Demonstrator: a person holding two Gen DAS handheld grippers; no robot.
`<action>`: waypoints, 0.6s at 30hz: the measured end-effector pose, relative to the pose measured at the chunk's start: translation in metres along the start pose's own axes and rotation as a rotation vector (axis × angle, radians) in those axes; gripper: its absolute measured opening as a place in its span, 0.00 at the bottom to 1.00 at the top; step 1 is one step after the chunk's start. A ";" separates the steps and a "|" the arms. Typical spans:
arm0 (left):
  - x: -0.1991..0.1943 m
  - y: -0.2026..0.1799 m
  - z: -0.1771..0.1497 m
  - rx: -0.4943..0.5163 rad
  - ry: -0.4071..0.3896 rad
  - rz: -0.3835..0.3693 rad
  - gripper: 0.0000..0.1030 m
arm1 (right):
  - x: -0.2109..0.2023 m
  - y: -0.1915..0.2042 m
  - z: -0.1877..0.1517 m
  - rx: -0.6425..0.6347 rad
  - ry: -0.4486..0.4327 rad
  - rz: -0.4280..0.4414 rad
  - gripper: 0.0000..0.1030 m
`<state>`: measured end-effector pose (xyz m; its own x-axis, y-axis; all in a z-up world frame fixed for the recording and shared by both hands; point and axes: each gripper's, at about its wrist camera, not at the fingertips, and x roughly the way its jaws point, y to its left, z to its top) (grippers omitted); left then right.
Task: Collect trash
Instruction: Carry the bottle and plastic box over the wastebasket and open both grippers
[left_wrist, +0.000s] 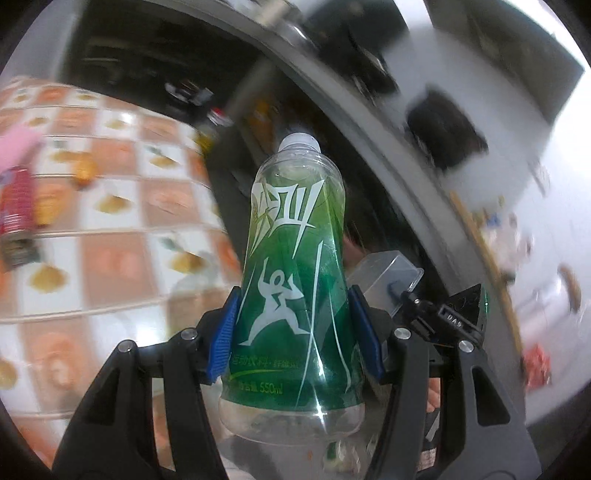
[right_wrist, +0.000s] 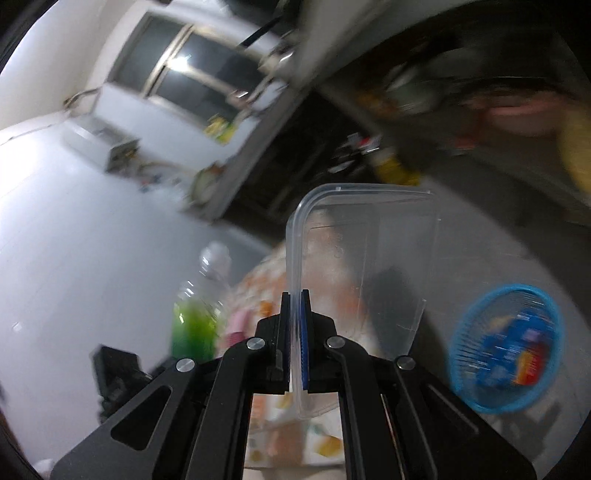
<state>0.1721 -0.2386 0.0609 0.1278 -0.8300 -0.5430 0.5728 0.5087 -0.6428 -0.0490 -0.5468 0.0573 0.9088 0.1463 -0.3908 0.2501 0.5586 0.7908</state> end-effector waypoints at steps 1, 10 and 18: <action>0.020 -0.012 -0.001 0.022 0.046 -0.004 0.53 | -0.006 -0.010 -0.004 0.013 -0.010 -0.026 0.04; 0.179 -0.064 -0.035 0.101 0.398 0.063 0.53 | -0.019 -0.126 -0.053 0.231 0.022 -0.234 0.04; 0.286 -0.061 -0.064 0.119 0.603 0.223 0.53 | 0.027 -0.213 -0.072 0.398 0.129 -0.302 0.04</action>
<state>0.1220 -0.4926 -0.0901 -0.2027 -0.4164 -0.8863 0.6751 0.5962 -0.4345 -0.1016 -0.6026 -0.1559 0.7339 0.1400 -0.6647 0.6258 0.2412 0.7418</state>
